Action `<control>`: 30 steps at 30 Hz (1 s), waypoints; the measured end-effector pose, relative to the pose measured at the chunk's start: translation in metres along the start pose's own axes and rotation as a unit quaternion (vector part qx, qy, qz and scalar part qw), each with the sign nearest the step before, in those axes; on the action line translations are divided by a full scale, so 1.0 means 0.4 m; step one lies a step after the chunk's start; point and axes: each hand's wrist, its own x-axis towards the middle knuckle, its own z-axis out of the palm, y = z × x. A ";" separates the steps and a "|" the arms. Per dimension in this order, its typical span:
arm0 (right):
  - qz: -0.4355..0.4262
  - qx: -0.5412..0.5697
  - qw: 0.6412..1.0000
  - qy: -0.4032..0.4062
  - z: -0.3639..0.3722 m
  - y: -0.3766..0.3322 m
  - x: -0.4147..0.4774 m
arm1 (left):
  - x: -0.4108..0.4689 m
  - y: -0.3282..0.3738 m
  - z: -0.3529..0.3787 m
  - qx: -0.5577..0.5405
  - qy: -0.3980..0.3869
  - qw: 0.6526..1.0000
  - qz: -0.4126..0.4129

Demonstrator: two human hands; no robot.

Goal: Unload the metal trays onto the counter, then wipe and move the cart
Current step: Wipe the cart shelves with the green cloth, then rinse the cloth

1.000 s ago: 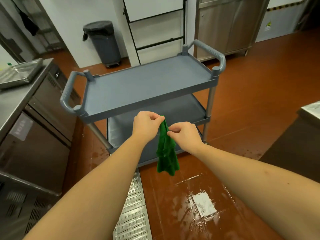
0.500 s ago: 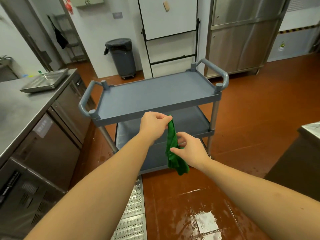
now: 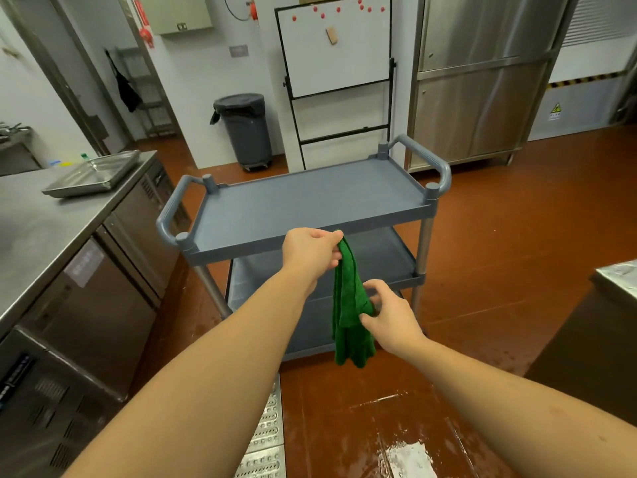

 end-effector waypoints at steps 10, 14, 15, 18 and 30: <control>-0.065 -0.123 0.990 0.006 -0.189 -0.013 0.053 | 0.036 -0.007 -0.075 0.104 -0.007 0.994 0.018; -0.081 -0.172 0.981 -0.029 -0.260 -0.053 0.075 | 0.048 -0.023 -0.096 0.127 -0.011 0.992 0.010; -0.082 -0.174 0.981 -0.035 -0.273 -0.061 0.079 | 0.051 -0.024 -0.099 0.132 -0.014 0.991 0.009; -0.097 -0.198 0.974 -0.044 -0.307 -0.083 0.090 | 0.052 -0.023 -0.110 0.179 -0.029 0.983 0.022; -0.217 -0.327 0.918 -0.064 -0.423 -0.279 0.091 | 0.049 -0.060 -0.135 0.388 -0.099 0.905 0.141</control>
